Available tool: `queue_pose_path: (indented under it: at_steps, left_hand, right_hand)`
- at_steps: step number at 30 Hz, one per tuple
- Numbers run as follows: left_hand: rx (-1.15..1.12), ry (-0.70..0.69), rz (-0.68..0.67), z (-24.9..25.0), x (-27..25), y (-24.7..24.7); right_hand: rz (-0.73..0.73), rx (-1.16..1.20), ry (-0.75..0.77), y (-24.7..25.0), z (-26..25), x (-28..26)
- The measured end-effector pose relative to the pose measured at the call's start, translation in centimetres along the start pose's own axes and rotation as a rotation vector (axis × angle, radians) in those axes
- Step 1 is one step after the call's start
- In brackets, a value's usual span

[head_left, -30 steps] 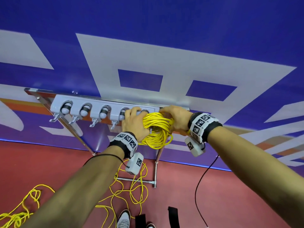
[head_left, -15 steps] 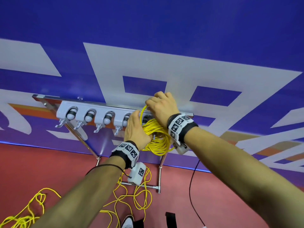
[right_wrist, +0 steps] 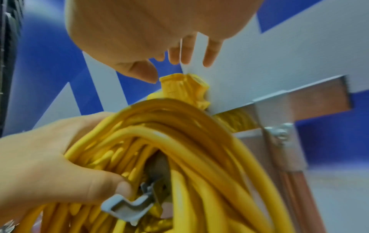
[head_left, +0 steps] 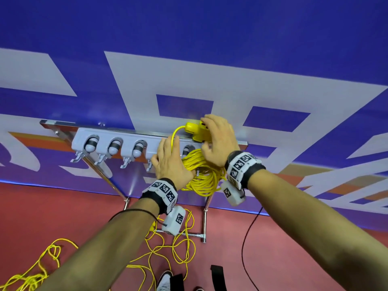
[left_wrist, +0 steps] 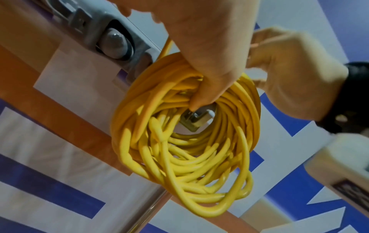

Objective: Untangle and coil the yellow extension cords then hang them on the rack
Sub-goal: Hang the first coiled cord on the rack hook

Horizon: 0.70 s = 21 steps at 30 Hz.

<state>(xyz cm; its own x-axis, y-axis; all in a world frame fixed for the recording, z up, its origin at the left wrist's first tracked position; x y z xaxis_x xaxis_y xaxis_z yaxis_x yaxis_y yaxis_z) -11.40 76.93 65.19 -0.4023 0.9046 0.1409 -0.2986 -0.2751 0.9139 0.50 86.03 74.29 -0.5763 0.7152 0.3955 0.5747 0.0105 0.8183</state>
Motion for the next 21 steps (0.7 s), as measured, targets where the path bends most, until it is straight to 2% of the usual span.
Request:
queue_pose_path:
  at_steps: [4,8,10,13,15,18,19,21]
  left_hand:
    - [-0.012,-0.017,-0.089,0.3,0.3,-0.7]
    - [-0.014,-0.037,-0.210,0.8,0.9,-1.3]
    - [-0.011,-0.070,-0.161,1.2,0.9,-0.8]
    - [-0.008,-0.232,-0.016,2.3,0.6,0.0]
    - [-0.034,-0.271,-0.042,2.5,0.6,-0.4]
    - [-0.018,-0.252,-0.135,2.2,0.9,-1.5]
    - [0.002,-0.257,-0.151,2.3,0.9,-1.6]
    - [0.028,-0.265,-0.172,2.5,1.0,-1.8]
  right_hand:
    - [-0.073,0.067,-0.135,-0.1,3.2,-2.0]
    - [-0.153,0.046,-0.157,-1.1,3.8,-2.6]
    - [-0.170,0.026,-0.196,-1.3,4.0,-2.2]
    - [-0.185,0.052,-0.224,-1.0,4.1,-2.1]
    - [-0.167,0.105,-0.226,-0.5,4.3,-3.0]
    - [-0.071,0.119,-0.198,0.5,4.4,-5.1]
    - [-0.095,0.094,-0.179,0.1,4.4,-5.8]
    - [-0.255,0.023,-0.147,-1.9,4.8,-6.7]
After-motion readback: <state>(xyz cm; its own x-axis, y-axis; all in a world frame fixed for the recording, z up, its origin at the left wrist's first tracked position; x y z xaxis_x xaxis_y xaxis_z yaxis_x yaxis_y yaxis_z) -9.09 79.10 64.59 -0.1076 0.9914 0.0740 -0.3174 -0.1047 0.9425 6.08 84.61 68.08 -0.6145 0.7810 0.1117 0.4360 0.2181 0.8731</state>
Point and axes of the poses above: each hand's wrist, its own x-axis towards the middle knuckle, its own y-axis out of the back of the hand, z = x × y, the point moved 9 cm from there along x, towards the middle knuckle, and after that the axes turned 8 degrees about -y, right-handed, at the moved point
